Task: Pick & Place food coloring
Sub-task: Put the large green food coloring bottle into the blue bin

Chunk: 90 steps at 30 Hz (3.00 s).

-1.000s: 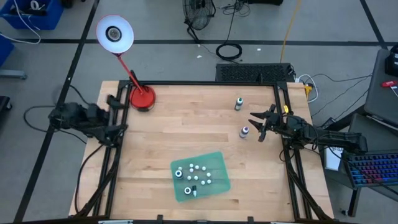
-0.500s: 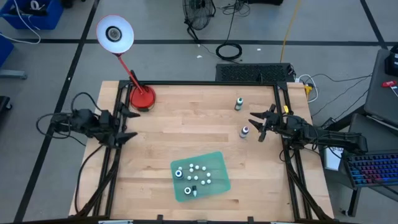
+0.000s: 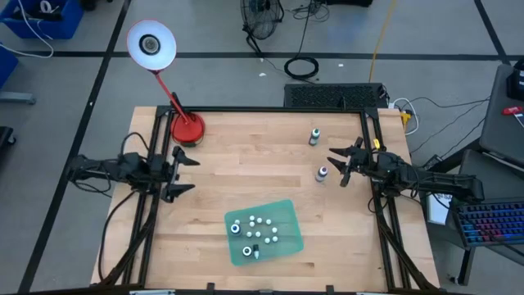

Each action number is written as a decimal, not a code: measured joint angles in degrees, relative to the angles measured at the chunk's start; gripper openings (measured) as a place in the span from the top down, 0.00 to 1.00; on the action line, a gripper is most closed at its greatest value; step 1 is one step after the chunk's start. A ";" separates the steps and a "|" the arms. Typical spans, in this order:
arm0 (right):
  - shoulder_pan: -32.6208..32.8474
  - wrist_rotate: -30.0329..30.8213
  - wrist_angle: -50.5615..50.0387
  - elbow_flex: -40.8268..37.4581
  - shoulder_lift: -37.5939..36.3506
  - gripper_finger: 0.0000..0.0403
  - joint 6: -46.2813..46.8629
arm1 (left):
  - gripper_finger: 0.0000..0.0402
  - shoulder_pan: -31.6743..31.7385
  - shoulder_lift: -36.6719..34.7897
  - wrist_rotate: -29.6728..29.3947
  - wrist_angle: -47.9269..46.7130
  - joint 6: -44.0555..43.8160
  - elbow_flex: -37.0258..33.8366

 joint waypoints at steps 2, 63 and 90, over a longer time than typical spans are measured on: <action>0.00 0.00 0.00 0.02 0.00 0.65 0.01 | 0.09 0.56 0.00 0.18 -1.32 -0.56 -0.06; -5.90 15.08 -40.80 48.25 41.03 0.46 20.82 | 0.09 1.74 0.02 -0.33 -12.30 -1.39 -0.05; -23.49 -4.74 -64.22 79.01 92.85 0.31 17.64 | 0.09 1.74 0.02 -0.34 -12.38 -1.36 -0.02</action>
